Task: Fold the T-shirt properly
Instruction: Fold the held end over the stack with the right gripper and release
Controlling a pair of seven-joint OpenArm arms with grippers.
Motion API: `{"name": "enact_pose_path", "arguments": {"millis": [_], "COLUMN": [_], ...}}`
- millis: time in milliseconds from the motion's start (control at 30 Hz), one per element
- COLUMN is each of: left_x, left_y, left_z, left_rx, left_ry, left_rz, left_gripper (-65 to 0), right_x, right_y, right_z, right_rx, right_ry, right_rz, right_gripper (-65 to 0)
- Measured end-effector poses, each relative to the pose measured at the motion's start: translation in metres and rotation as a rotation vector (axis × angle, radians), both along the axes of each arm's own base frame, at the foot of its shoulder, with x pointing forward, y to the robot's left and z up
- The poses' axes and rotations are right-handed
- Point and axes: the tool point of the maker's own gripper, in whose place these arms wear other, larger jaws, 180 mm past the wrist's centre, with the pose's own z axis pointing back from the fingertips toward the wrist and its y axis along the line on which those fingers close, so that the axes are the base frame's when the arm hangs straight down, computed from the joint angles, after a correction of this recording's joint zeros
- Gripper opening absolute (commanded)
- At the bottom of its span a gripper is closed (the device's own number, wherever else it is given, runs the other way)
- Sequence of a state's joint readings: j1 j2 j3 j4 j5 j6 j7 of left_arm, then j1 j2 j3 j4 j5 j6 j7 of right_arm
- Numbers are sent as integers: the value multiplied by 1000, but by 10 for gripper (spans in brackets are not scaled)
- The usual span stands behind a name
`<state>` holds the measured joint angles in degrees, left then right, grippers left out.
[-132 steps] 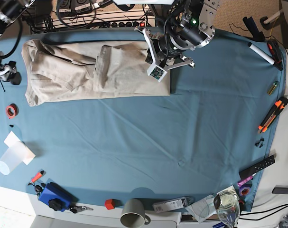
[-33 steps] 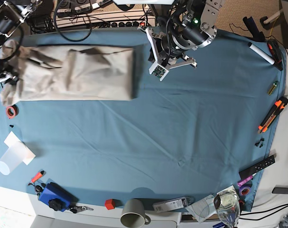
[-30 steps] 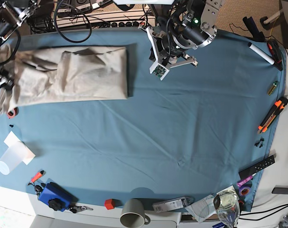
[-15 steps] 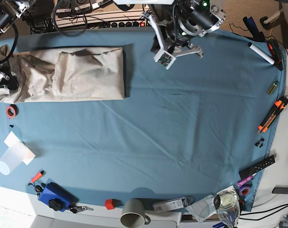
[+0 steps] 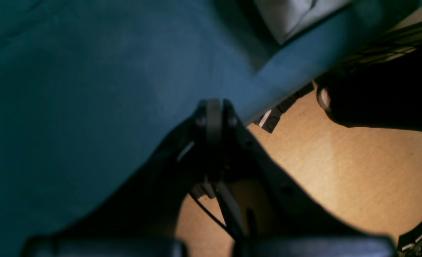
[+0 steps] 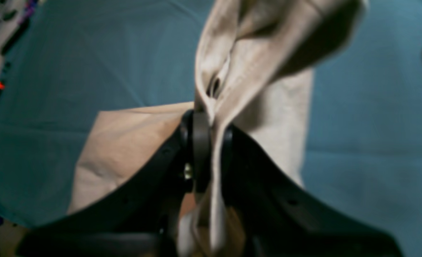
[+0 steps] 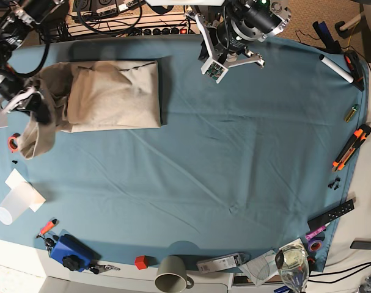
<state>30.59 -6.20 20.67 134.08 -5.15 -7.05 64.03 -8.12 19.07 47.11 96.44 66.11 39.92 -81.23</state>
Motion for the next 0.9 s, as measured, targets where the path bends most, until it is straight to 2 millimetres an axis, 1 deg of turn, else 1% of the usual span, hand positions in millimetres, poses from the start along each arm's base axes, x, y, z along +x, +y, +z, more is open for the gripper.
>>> {"name": "enact_pose_path", "arguments": {"millis": [267,433,500,700,800,900], "left_x": [-11,-9,-8,-7,-7,-7], "left_y": [0,-1,-1,-2,-1,-1], "left_z": [-4,-3,-3,-1,-1,-1], "left_rx": [-1,-6,-7,-14,-13,-13], "left_ry": [32,22,21,12,12,12], "left_rz": [0,2,2,5,5,5], "left_gripper": [-650,-650,-650,-650,-650,-650], "right_x": [9,11,11,11,8,6], "right_y": [71,102,114,134,139,145], "right_z": [-27,-34,-34,-35,-44,-48], "right_rx": [49,79,116,117,94,82], "right_ry": [79,93,83,80,110,127], "right_rz": [222,307,325,356,370,395], "right_gripper": [-650,-650,-650,-650,-650,-492]}}
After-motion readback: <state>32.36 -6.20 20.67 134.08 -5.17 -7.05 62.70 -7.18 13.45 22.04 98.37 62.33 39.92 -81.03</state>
